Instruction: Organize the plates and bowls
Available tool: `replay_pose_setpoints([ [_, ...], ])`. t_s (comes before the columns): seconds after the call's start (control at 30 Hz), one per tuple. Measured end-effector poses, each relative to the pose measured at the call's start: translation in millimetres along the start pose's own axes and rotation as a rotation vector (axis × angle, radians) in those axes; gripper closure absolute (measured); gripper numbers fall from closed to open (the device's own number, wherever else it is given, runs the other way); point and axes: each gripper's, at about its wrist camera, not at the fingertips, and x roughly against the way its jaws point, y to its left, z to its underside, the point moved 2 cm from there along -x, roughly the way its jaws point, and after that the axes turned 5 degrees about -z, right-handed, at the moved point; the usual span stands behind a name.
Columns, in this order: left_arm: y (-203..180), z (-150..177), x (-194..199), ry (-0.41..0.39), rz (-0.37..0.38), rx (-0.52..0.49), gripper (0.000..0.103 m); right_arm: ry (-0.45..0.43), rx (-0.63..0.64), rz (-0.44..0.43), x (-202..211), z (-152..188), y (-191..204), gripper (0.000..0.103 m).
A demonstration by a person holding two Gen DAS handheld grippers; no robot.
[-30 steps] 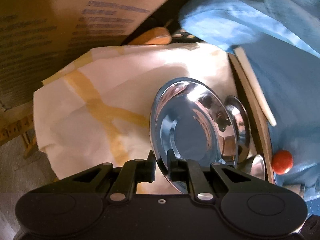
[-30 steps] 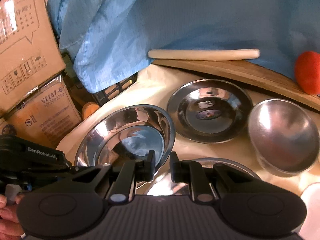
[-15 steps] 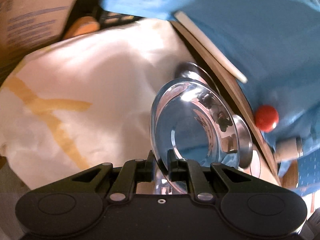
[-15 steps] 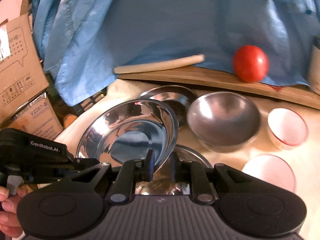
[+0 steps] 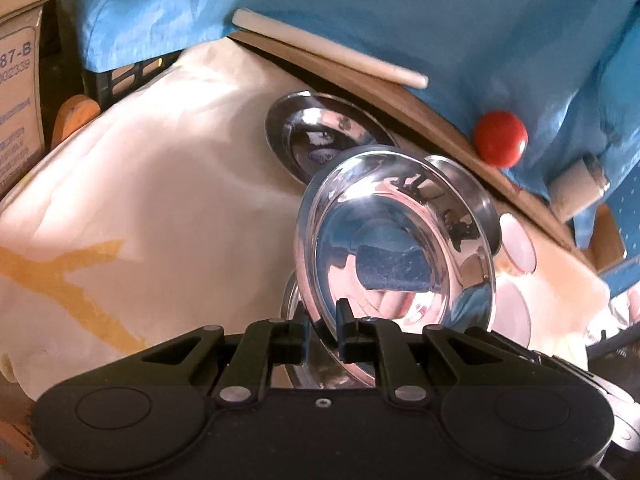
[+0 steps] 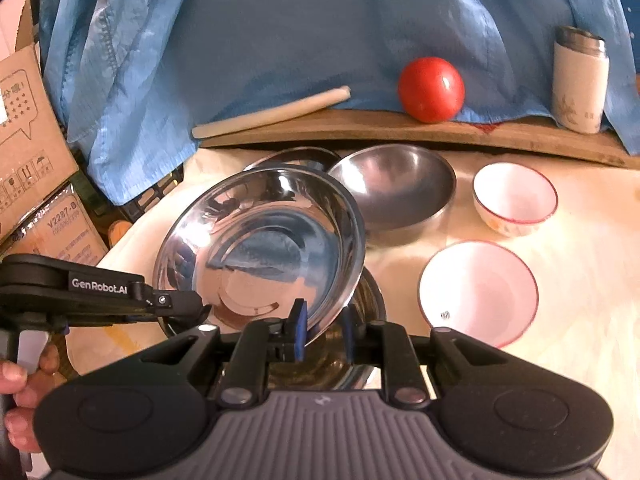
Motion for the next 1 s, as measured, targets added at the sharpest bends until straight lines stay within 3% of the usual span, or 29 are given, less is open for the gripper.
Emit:
replay_pose_setpoints([
  [1.0,-19,9,-5,0.116,-0.120,-0.238,0.082,0.119,-0.073,0.001,4,12,1,0.081],
])
